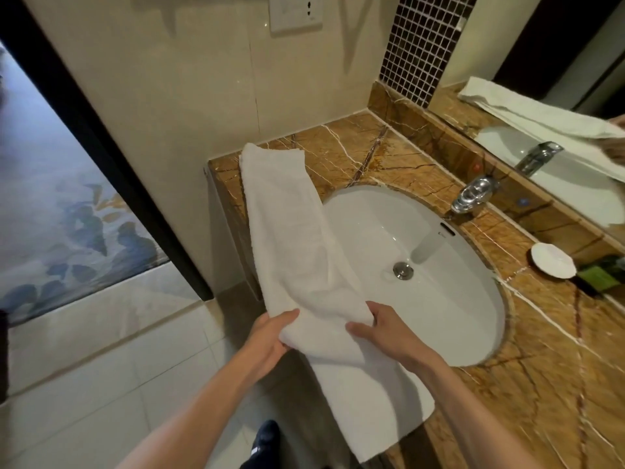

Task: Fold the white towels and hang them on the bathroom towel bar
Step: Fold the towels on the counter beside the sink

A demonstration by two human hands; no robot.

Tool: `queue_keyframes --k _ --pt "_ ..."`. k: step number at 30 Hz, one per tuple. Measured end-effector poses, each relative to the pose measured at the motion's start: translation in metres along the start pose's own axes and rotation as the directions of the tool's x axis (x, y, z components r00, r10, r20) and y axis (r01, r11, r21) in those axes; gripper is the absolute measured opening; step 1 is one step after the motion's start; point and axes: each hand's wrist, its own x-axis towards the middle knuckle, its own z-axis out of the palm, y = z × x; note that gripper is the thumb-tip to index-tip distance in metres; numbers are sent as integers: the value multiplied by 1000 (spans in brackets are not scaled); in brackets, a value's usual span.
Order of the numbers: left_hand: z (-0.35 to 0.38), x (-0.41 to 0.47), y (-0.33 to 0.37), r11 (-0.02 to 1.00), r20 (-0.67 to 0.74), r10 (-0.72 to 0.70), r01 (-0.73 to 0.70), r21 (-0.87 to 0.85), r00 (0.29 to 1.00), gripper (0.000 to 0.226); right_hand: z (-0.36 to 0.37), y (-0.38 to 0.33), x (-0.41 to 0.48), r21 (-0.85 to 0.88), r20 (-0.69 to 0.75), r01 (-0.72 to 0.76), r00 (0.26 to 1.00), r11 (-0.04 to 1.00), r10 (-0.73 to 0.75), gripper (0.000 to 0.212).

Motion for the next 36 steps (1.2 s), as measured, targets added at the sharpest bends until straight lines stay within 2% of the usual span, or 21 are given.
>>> queue_keyframes --k 4,8,12,16,19,27,30,33,36 --pt "11 -20 -12 997 -88 51 -46 60 995 50 -4 4 -10 39 -49 36 998 999 -34 14" --pt "28 -43 -21 988 -66 114 -106 116 991 47 -16 7 -16 88 -40 6 999 996 -3 15" --pt "43 -65 -41 986 -80 67 -54 155 995 37 -31 10 -24 69 -32 -22 999 997 25 9" --pt "60 -74 -56 972 -89 22 -1 233 996 31 -54 9 -28 44 -48 -77 996 996 79 19" --pt "68 -75 -69 946 -115 11 27 322 993 26 -66 14 -34 51 -63 -100 993 994 103 19" --pt "61 -82 -94 896 -219 70 35 443 973 17 -64 46 -55 -109 -25 -175 985 979 173 28" --pt "58 -88 -98 841 -212 27 93 534 977 16 -58 53 -58 -115 -35 -229 973 967 227 33" --pt "56 -92 -101 829 -206 -31 140 541 978 14 -55 61 -60 -147 -44 -243 970 959 239 33" --pt "53 -92 -104 788 -231 -55 184 587 971 11 -52 68 -62 -248 -30 -245 969 937 245 33"
